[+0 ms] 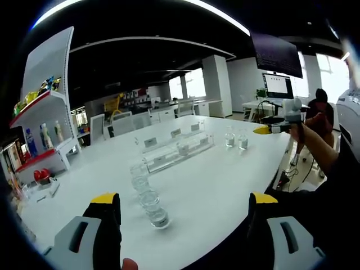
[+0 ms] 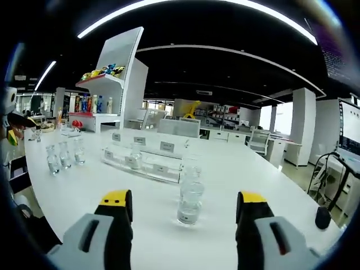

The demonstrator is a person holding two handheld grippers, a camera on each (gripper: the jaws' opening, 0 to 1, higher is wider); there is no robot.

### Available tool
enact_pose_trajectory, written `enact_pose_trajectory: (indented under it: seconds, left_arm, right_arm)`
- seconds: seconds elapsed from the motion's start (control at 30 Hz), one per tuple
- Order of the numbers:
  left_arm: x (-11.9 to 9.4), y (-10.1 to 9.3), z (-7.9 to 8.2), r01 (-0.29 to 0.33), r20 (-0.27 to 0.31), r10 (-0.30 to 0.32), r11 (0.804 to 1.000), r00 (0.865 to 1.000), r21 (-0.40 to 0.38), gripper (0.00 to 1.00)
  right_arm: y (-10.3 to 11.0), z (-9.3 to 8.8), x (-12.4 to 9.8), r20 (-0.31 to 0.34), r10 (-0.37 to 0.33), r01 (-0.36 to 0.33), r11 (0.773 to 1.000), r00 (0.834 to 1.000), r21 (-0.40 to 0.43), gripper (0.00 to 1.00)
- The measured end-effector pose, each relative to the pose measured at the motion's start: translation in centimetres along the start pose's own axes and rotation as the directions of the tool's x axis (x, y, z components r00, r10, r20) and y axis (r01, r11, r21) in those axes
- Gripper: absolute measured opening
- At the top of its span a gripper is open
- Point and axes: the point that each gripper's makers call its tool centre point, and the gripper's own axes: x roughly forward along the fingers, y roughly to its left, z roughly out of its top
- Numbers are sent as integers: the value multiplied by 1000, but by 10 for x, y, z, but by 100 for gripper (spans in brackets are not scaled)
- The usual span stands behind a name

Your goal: Identify the label on the chemical reagent bottle, grasp the chemical reagent bottle, and place it in the designated position on the reagent rack

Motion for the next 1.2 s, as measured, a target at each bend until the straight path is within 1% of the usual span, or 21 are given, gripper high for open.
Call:
enact_pose_trajectory:
  seconds: [0.17, 0.33, 0.4, 0.53, 0.6, 0.67, 1.0, 1.17, 1.2]
  left_arm:
    - [1, 1, 0, 1, -2, -1, 1000, 1000, 1, 93]
    - [3, 1, 1, 4, -2, -4, 1000, 1000, 3, 93]
    - [3, 1, 0, 5, -1, -5, 1000, 1000, 2, 93]
    - [3, 2, -2, 1, -7, -1, 1000, 1000, 1, 93]
    - [3, 2, -2, 0, -8, 0, 1000, 1000, -1, 93]
    - [3, 3, -3, 0, -7, 0, 1000, 1000, -1, 93]
    - [6, 5, -6, -4, -17, 4, 1000, 1000, -8, 93]
    - [6, 8, -6, -13, -19, 13, 1000, 1000, -12, 93]
    - [7, 9, -7, -16, -23, 16, 1000, 1000, -15, 93]
  right_arm:
    - [-1, -4, 8, -10, -7, 7, 1000, 1000, -4, 71]
    - [-8, -12, 19, -28, -22, 22, 1000, 999, 1, 69]
    - [-8, -14, 23, -35, -18, 19, 1000, 999, 8, 68]
    - [-12, -21, 33, -53, -27, 28, 1000, 998, 11, 68]
    - [-17, -26, 40, -67, -42, 43, 999, 997, 6, 69]
    - [-20, -30, 47, -83, -42, 44, 999, 996, 21, 69]
    - [-23, -44, 72, -111, -64, 68, 997, 992, 27, 66]
    - [-20, -45, 78, -104, -62, 65, 998, 993, 27, 62]
    - [-20, -44, 79, -98, -63, 66, 997, 993, 29, 60]
